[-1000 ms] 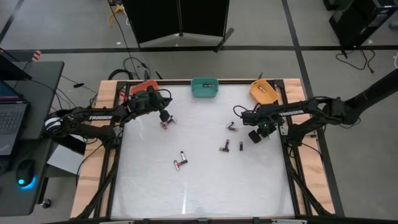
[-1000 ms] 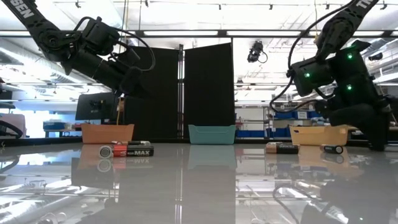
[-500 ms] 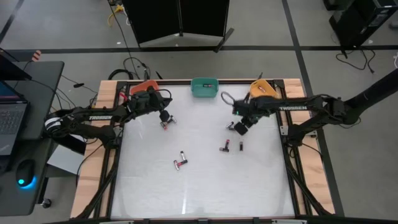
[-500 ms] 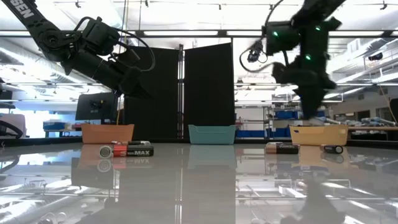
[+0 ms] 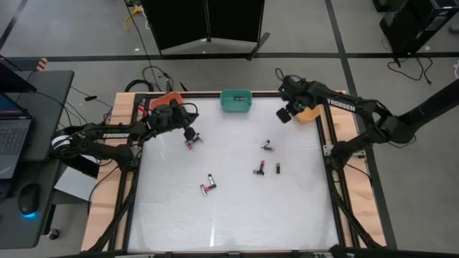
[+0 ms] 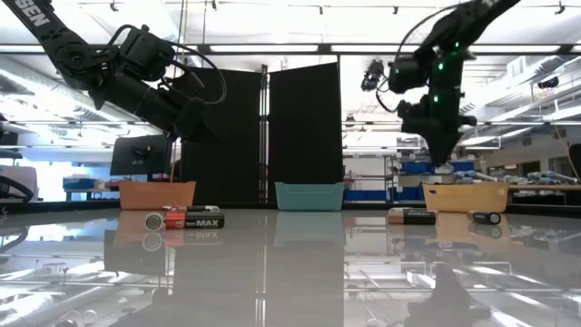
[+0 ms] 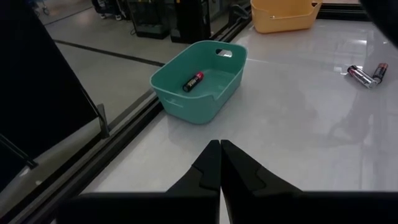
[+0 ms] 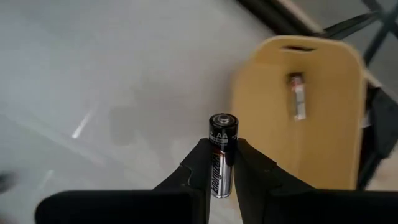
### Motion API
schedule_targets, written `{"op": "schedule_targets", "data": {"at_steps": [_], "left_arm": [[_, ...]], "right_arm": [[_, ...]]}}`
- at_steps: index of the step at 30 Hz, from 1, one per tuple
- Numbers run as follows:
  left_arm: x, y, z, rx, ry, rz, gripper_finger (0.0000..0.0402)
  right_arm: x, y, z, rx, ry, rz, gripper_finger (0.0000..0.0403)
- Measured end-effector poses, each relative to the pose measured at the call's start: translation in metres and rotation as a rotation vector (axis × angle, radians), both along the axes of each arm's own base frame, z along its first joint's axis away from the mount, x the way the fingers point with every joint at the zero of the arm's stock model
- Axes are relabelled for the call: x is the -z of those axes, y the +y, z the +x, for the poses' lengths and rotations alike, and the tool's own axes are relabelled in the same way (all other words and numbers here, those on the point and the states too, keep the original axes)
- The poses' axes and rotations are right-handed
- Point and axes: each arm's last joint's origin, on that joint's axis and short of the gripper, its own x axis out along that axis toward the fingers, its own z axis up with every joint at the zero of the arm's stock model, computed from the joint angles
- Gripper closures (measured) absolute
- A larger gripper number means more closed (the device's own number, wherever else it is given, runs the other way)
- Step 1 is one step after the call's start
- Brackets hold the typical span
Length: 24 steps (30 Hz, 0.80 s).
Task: Sort batteries
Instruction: Put the silver battery into the yellow bin
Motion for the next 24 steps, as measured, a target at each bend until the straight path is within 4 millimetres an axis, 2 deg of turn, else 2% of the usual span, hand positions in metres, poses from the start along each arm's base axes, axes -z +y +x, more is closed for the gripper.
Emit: {"op": "schedule_targets", "data": {"at_steps": [6,11,16,24], "left_arm": [[0.0,0.0,0.0,0.001,0.0,0.0,0.0391],[0.0,0.0,0.0,0.001,0.005,-0.002,0.0391],[0.001,0.0,0.0,0.002,0.006,-0.003,0.0391],[0.001,0.0,0.0,0.001,0.007,-0.004,0.0391]], "right_arm": [[0.028,-0.035,-0.01,0.056,0.082,0.015,0.0348],[0.054,-0.054,-0.018,0.101,0.177,0.046,0.0347],[0.069,-0.06,-0.019,0.096,0.211,0.087,0.0347],[0.074,-0.062,-0.018,0.088,0.196,0.106,0.0321]]}}
